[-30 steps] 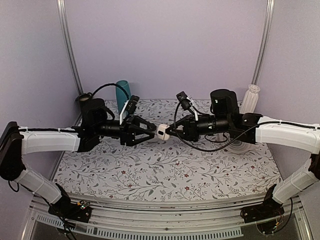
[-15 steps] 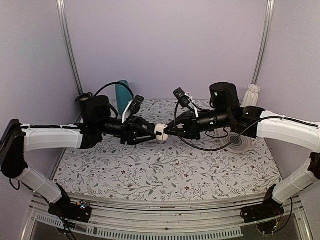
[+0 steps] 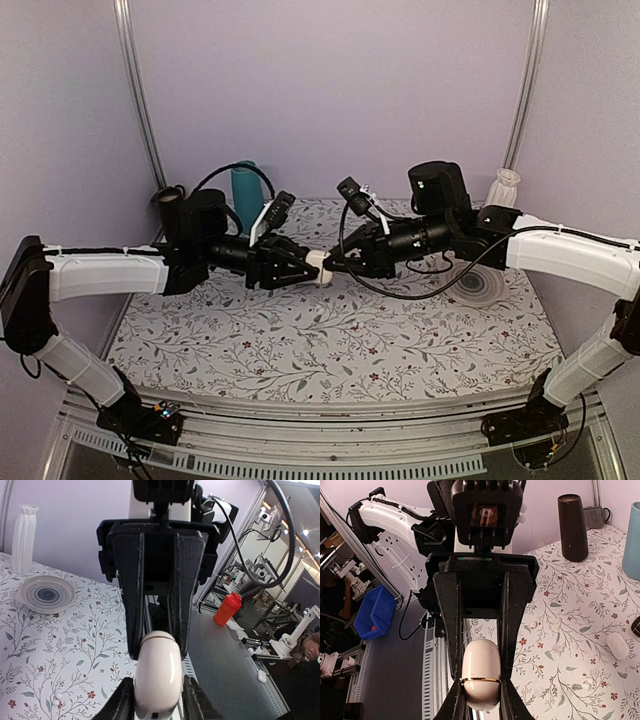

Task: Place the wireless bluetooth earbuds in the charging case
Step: Pass from the right arm to the left, then open the charging case, then pass from the left arm to the right, then pass from the right arm to the left

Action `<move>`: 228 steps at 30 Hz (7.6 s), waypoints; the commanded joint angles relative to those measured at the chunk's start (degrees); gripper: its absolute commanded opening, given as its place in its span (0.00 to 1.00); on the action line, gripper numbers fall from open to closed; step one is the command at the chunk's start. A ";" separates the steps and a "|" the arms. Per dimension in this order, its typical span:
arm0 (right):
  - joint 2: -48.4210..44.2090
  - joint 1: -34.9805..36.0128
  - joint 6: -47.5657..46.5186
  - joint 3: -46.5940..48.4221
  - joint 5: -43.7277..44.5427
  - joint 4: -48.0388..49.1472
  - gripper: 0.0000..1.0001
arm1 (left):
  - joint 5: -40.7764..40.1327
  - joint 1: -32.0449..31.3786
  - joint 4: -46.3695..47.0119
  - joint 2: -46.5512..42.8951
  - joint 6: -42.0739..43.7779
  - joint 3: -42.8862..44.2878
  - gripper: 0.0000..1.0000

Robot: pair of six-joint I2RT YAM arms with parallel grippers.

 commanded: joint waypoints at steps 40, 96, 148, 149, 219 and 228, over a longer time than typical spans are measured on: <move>-1.82 1.79 22.67 -13.94 18.63 40.93 0.77 | -27.06 -5.00 47.00 3.96 -29.90 -6.62 0.00; -1.15 1.05 34.71 -15.73 15.71 47.11 0.11 | -27.73 -5.62 42.89 3.72 -27.16 -6.33 0.00; -5.68 0.62 -9.20 4.65 16.93 -12.37 0.03 | -15.51 -5.46 -15.35 -5.16 18.88 3.97 0.47; -5.65 0.62 -9.19 4.73 16.97 -12.14 0.03 | -15.76 -5.57 -15.33 -5.11 18.77 3.97 0.47; -0.88 4.39 -10.61 8.74 24.29 -13.89 0.03 | -18.41 -5.91 -12.00 -5.89 16.41 2.47 0.00; -1.09 4.32 -7.28 5.90 21.98 -8.12 0.18 | -18.51 -5.94 -3.82 -8.35 15.75 -3.23 0.00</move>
